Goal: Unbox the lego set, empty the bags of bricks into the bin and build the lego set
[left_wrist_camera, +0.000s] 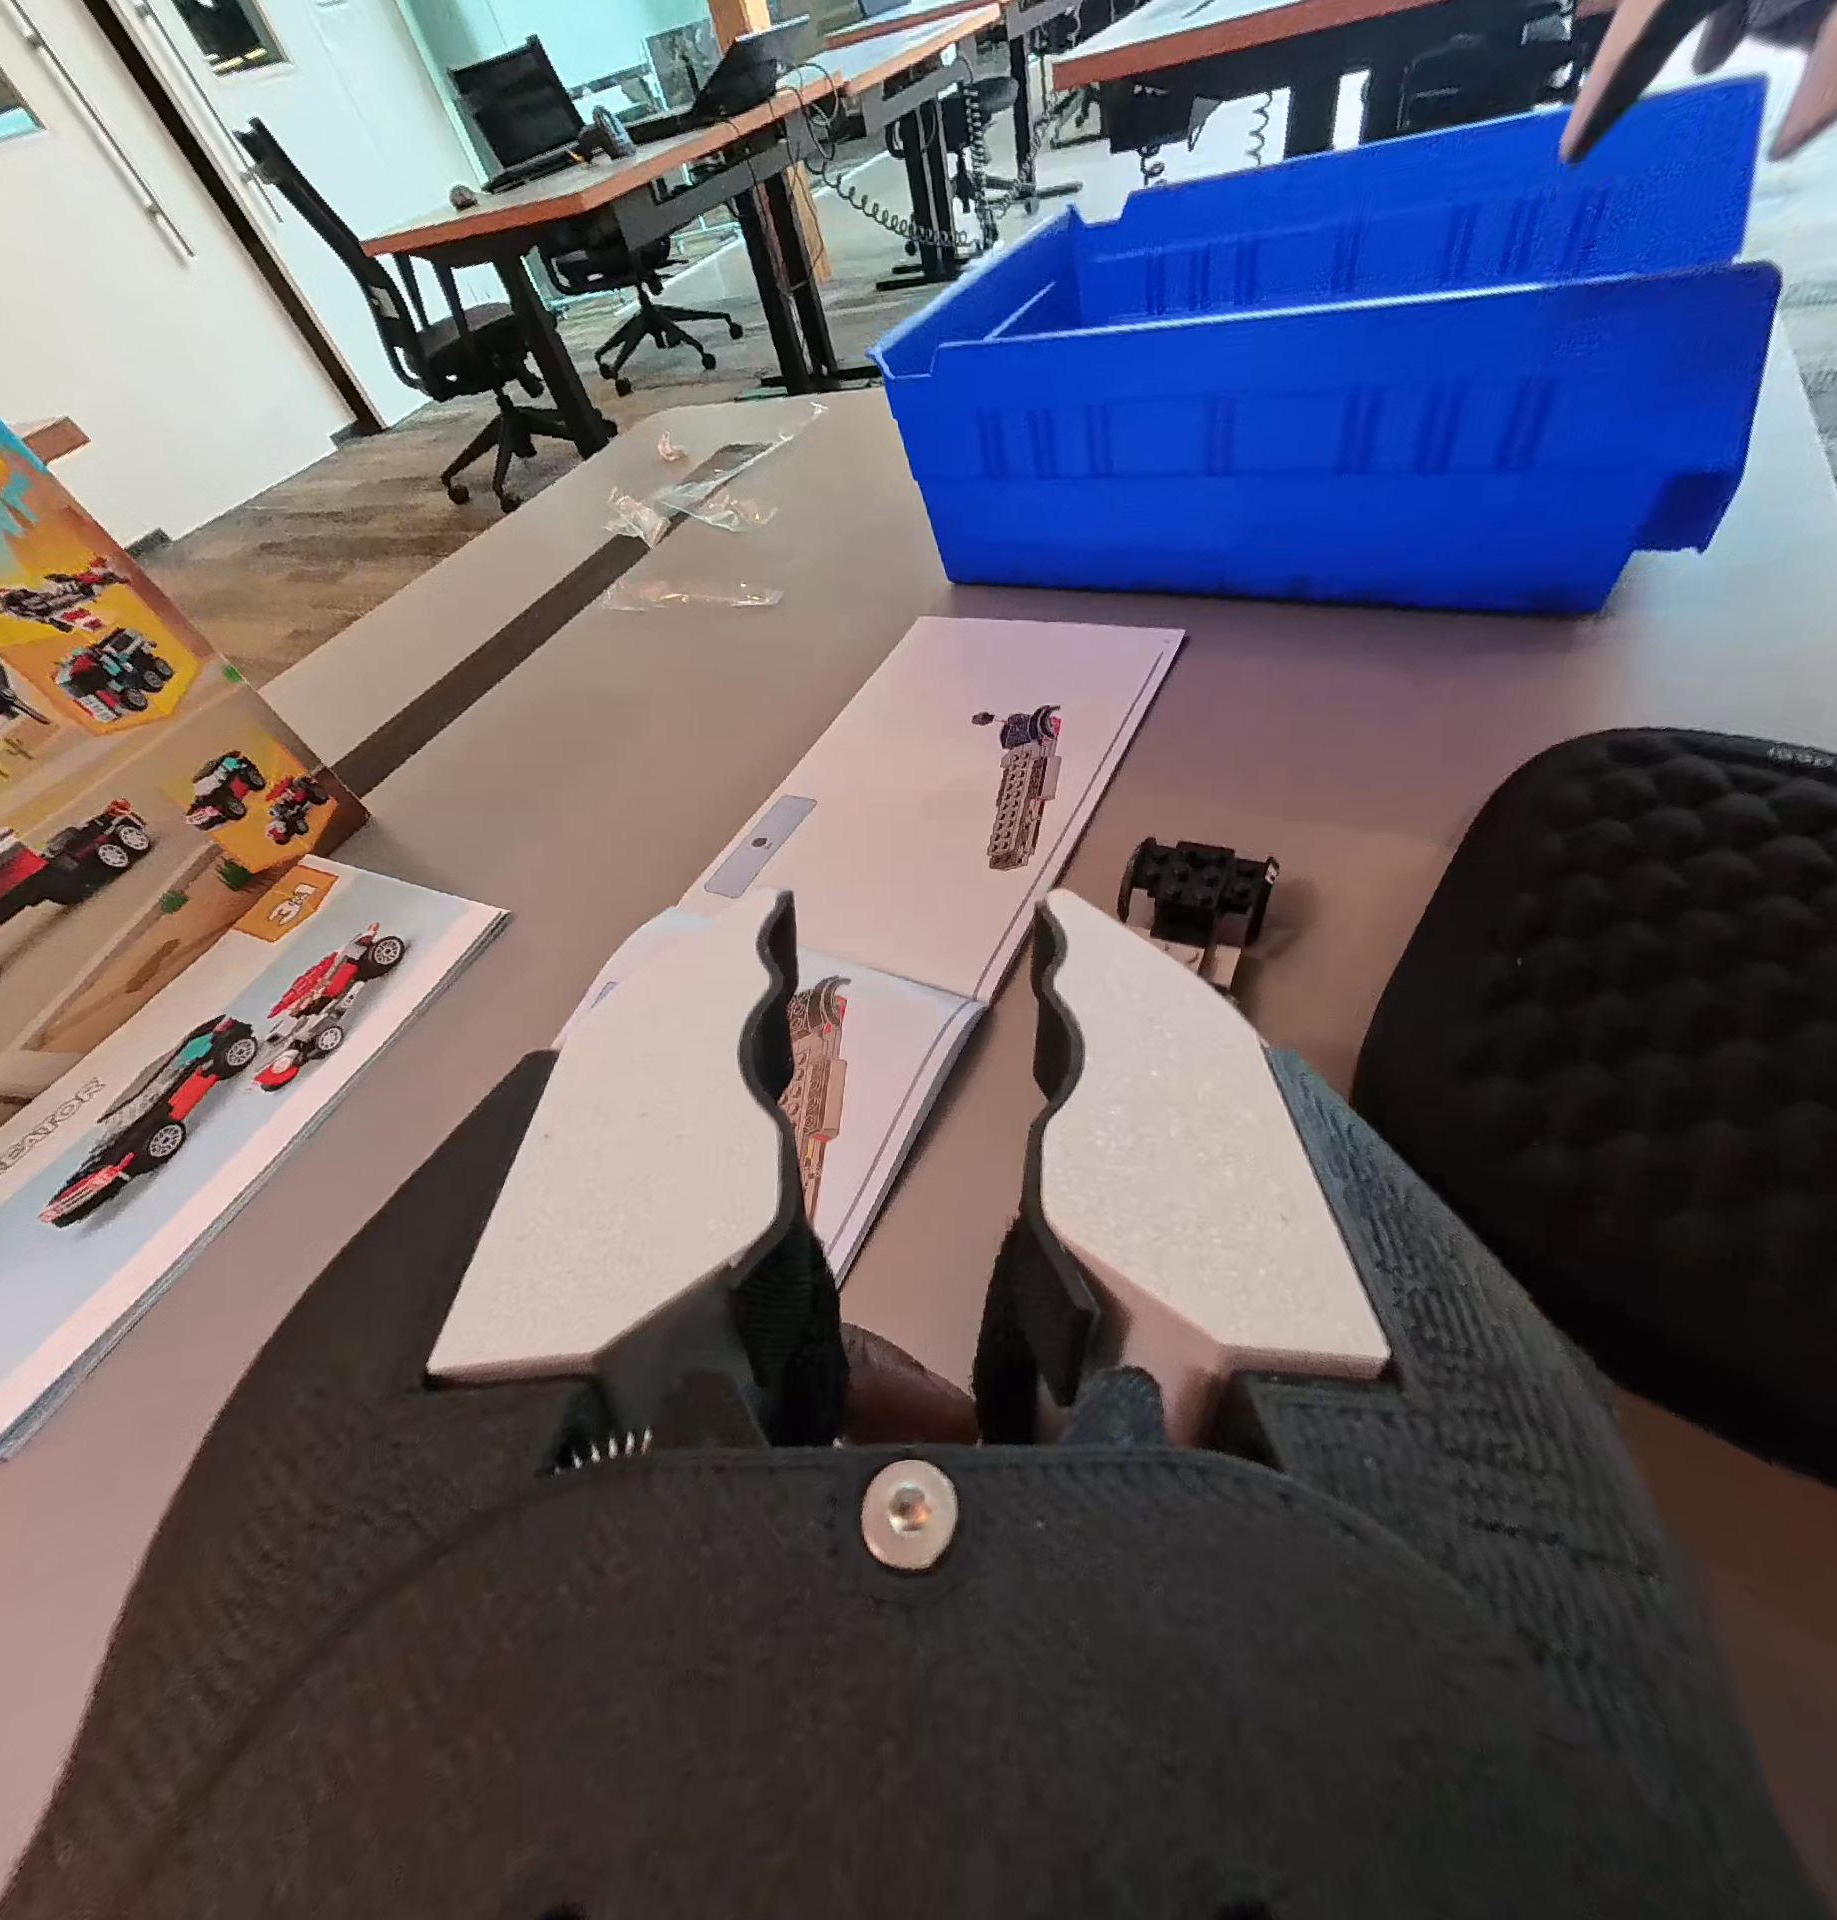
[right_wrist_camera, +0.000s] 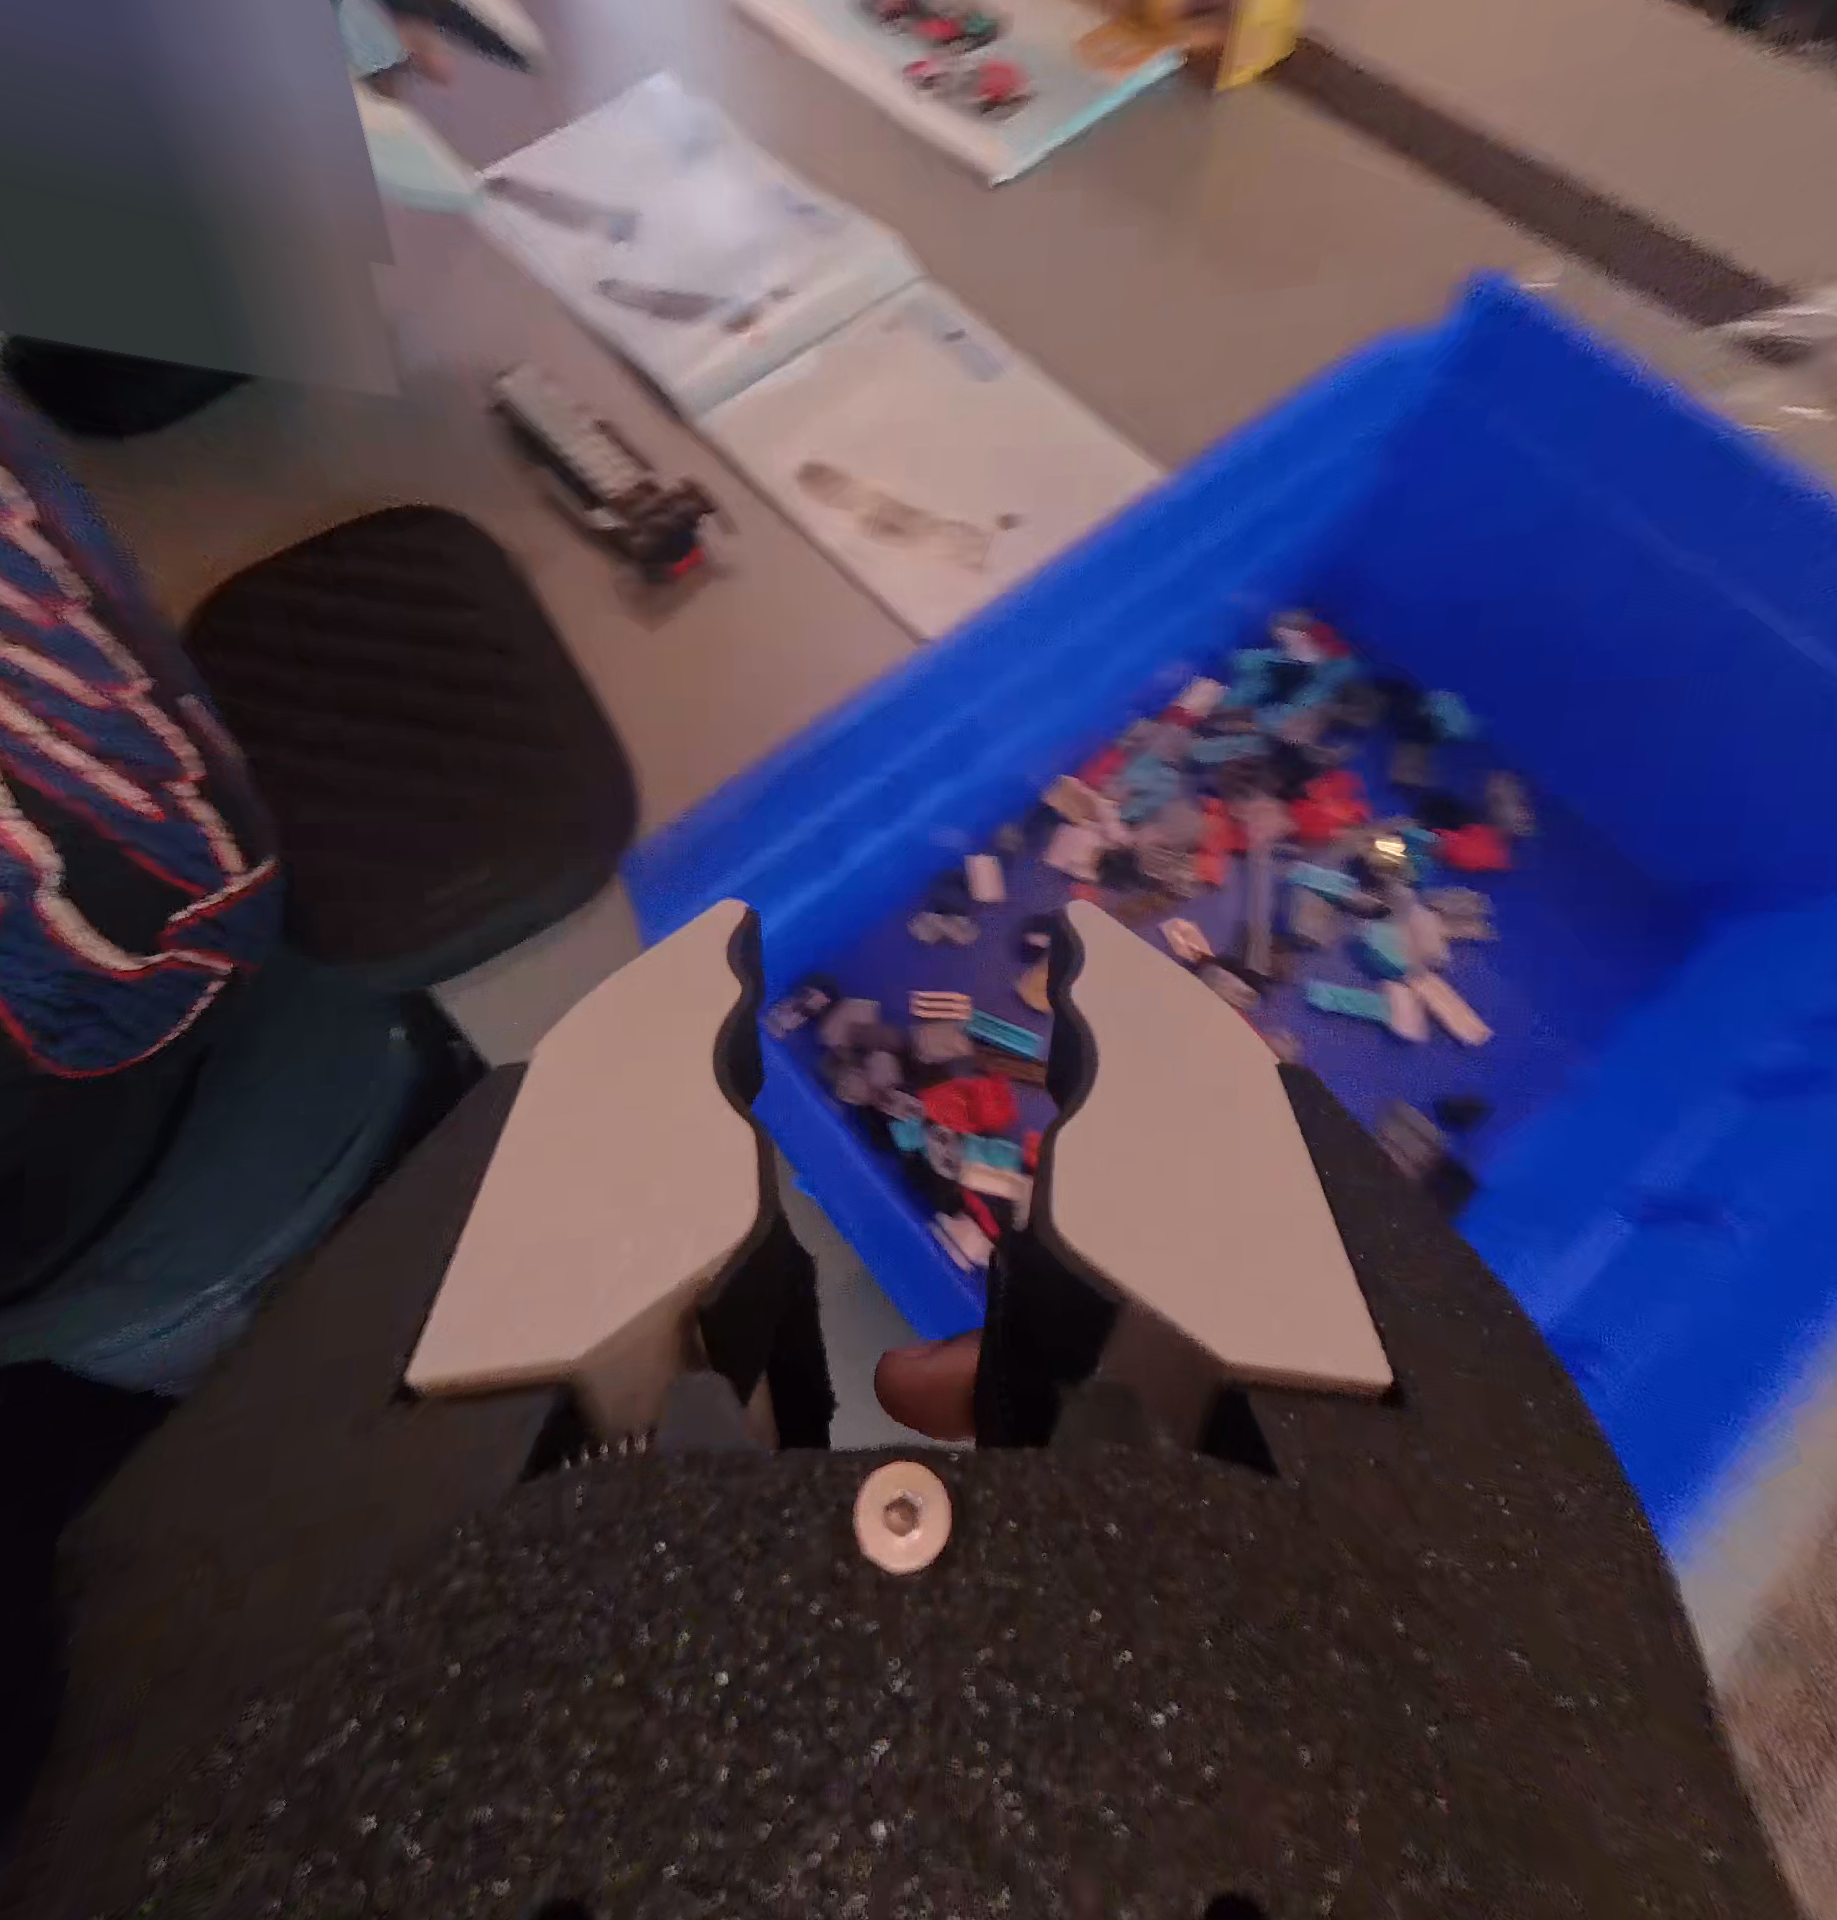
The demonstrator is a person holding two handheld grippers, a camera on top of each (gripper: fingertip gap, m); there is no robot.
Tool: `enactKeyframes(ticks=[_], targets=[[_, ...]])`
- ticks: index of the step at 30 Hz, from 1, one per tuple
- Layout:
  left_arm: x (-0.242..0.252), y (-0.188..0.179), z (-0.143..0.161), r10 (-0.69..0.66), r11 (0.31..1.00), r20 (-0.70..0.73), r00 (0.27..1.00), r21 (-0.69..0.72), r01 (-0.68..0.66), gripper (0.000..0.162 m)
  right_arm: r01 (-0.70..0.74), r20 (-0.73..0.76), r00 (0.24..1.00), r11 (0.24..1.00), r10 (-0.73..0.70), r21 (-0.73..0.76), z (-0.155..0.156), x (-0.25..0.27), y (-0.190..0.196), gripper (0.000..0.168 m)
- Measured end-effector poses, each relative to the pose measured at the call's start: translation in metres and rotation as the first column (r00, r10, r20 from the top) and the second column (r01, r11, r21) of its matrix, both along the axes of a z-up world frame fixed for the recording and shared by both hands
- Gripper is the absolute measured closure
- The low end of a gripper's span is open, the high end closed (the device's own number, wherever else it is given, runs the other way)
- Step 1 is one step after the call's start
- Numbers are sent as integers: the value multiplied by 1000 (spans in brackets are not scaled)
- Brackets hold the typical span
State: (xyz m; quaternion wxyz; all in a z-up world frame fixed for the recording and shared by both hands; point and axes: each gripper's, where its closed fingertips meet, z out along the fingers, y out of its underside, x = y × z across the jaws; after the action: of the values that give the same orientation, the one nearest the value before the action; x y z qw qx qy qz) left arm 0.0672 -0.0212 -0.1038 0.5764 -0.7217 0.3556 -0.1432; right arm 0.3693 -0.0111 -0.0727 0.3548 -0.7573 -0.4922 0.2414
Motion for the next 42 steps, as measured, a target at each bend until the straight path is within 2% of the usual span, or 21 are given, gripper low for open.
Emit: enactKeyframes(ticks=[2, 5, 11, 14, 17, 26, 34, 37, 39, 42], targets=[[-1, 2, 0, 9, 1000, 6, 1000, -11, -9, 119, 120, 32, 992, 992, -121, 36, 4, 27, 17, 119], [-2, 6, -3, 20, 1000, -2, 1000, -21, -20, 119, 232, 161, 959, 972, -234, 31, -13, 55, 30, 118], [2, 12, -8, 9, 999, -30, 999, -37, -10, 120, 267, 335, 913, 962, -235, -52, -58, 63, 36, 128], [5, 13, -9, 2, 999, -42, 999, -38, -4, 120, 259, 411, 891, 960, -194, -107, -81, 55, 40, 126], [6, 11, -7, -3, 1000, -43, 999, -31, 2, 120, 330, 501, 837, 933, -220, -141, -100, 60, 49, 122], [-4, 2, -11, 12, 999, -44, 999, -37, -14, 120, 312, 520, 837, 928, -168, -202, -119, 57, 58, 128], [-7, 0, -11, 7, 1000, -39, 999, -27, -8, 120, 273, 506, 851, 940, -138, -203, -119, 57, 57, 136], [-7, -1, -9, 0, 1000, -35, 999, -17, -1, 120, 261, 475, 866, 952, -158, -160, -109, 55, 59, 136], [-6, -3, -7, -8, 1000, -28, 1000, -12, 8, 120, 184, 396, 909, 978, -130, -99, -90, 43, 59, 136], [-3, -6, -6, -36, 999, -15, 999, -18, 36, 120, 36, 138, 989, 998, -43, 52, -37, 5, 54, 136]])
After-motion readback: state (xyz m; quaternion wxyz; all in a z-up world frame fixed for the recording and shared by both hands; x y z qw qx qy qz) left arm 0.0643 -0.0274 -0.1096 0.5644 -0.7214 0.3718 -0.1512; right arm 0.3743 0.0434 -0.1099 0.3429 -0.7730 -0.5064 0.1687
